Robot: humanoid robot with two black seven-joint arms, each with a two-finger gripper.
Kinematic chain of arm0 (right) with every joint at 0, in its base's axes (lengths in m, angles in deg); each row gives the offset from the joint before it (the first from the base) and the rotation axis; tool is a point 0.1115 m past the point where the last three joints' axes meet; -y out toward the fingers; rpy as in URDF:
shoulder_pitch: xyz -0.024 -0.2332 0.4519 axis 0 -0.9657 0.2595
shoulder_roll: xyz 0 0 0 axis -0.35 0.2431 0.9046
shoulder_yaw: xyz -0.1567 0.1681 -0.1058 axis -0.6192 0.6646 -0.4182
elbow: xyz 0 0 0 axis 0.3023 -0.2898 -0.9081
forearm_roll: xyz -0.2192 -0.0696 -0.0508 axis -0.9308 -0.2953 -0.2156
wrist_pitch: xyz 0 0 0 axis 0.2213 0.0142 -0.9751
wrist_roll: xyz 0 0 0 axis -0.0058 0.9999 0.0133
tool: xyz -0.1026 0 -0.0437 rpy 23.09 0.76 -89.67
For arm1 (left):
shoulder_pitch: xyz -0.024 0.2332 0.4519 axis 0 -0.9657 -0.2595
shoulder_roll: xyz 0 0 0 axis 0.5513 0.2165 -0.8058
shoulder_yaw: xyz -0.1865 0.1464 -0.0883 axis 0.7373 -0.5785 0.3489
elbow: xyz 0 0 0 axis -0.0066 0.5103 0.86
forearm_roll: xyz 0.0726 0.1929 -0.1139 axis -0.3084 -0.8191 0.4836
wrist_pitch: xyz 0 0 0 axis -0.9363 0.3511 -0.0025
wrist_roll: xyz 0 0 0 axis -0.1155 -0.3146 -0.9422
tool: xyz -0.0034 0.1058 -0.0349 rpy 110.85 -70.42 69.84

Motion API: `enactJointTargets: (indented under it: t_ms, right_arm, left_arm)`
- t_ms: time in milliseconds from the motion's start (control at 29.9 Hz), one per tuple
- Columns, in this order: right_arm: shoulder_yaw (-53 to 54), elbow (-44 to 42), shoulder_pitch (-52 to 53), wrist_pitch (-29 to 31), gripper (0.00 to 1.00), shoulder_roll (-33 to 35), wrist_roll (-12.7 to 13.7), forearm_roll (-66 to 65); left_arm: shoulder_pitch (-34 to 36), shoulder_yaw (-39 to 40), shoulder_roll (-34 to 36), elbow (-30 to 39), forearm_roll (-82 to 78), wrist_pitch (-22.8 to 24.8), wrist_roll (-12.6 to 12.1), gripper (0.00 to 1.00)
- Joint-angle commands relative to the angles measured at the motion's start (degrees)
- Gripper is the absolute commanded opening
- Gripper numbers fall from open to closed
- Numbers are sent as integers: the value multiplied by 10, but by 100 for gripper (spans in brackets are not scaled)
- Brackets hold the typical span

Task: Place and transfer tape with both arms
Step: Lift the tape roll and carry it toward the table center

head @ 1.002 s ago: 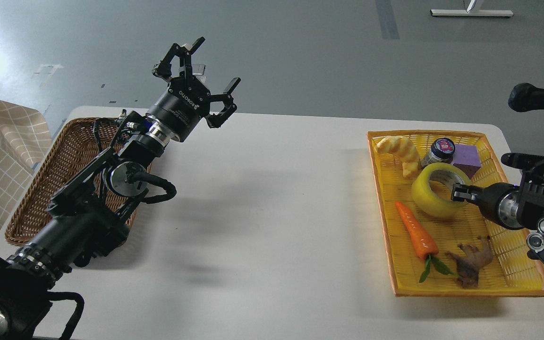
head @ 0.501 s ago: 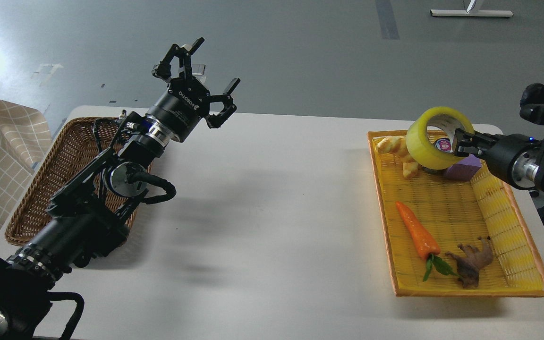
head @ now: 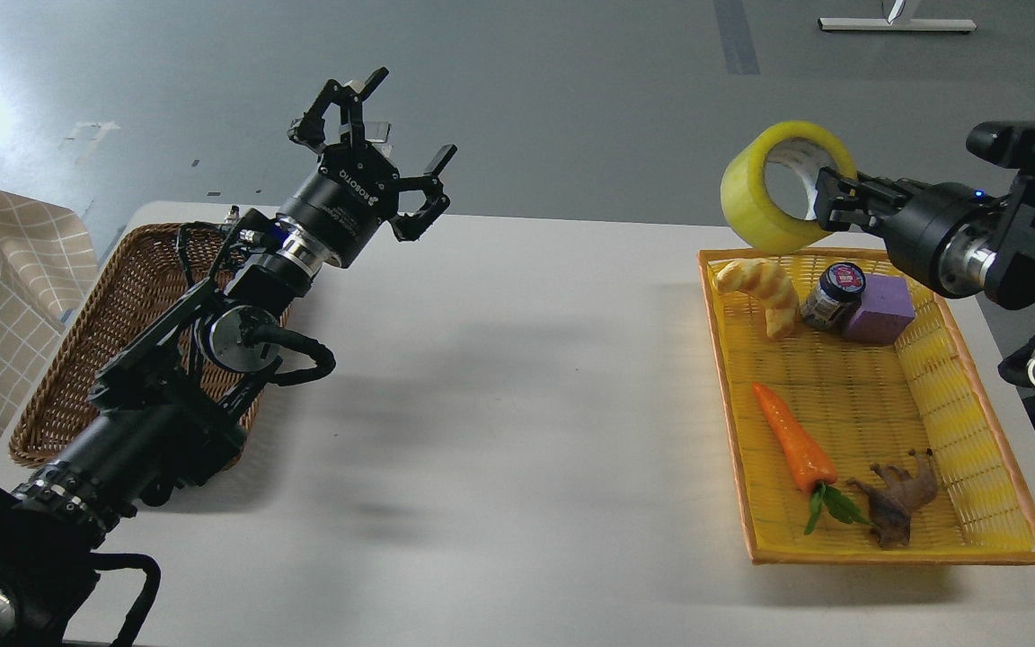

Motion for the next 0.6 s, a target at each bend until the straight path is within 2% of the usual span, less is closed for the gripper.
enactJointTargets:
  t_ms: [0, 568]
  right_arm:
    - [-35, -13, 19, 0, 0, -22, 0, -2]
    - [-187, -154, 133, 0, 0, -166, 0, -5]
  left_arm:
    - [-1, 0, -1, 0, 0, 0, 0, 100]
    - [0, -1, 2, 0, 0, 0, 0, 100]
